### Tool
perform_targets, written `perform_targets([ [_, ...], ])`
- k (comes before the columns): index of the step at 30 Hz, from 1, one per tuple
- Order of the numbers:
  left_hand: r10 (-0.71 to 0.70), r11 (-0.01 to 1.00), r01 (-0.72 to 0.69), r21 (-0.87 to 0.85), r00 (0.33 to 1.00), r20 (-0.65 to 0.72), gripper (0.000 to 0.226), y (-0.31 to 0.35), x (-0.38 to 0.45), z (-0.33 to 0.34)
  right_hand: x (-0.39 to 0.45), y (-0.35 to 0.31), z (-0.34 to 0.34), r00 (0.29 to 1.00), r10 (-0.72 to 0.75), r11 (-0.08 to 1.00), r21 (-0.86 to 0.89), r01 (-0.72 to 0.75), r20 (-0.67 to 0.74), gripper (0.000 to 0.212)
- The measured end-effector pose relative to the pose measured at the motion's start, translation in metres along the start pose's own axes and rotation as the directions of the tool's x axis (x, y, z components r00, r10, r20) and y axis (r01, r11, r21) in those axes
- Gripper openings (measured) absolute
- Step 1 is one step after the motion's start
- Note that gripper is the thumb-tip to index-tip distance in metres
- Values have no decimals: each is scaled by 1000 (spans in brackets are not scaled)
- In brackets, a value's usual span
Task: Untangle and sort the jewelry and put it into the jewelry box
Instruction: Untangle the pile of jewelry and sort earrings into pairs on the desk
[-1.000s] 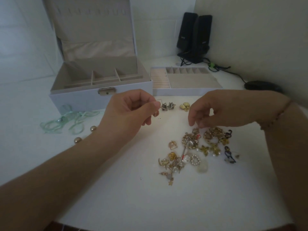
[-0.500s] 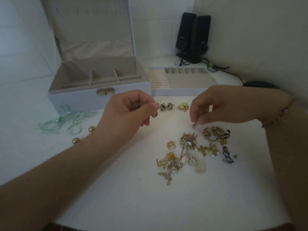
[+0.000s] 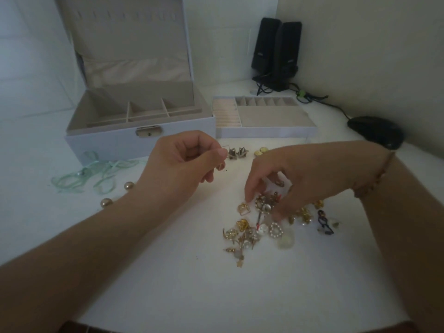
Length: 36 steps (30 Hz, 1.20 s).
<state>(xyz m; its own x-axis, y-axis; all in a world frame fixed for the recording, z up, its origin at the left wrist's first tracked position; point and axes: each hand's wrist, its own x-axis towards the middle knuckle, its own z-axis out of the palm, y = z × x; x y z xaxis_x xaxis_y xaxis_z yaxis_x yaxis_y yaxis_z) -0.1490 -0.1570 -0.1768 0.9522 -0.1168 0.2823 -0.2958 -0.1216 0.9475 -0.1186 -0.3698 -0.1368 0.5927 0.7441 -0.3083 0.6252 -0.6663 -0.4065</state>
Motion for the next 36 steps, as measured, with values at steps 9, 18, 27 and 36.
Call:
perform_targets([
  [9, 2, 1000, -2, 0, 1000, 2, 13, -1, 0, -1, -7, -1, -7, 997, -30, 994, 99, 38, -72, 27],
  [18, 3, 1000, -3, 2, 1000, 12, 12, -3, 1, 0, -22, 30, -18, 975, 200, 977, 94, -190, -102, 27],
  [27, -2, 1000, 2, 22, 1000, -7, 13, -4, 2, 1, -26, 38, -19, 951, 297, 941, 194, -276, -89, 20],
  [36, 21, 998, -21, 58, 1000, -2, 14, -7, 1, 3, -26, 45, -20, 928, 349, 936, 108, -336, -132, 6],
])
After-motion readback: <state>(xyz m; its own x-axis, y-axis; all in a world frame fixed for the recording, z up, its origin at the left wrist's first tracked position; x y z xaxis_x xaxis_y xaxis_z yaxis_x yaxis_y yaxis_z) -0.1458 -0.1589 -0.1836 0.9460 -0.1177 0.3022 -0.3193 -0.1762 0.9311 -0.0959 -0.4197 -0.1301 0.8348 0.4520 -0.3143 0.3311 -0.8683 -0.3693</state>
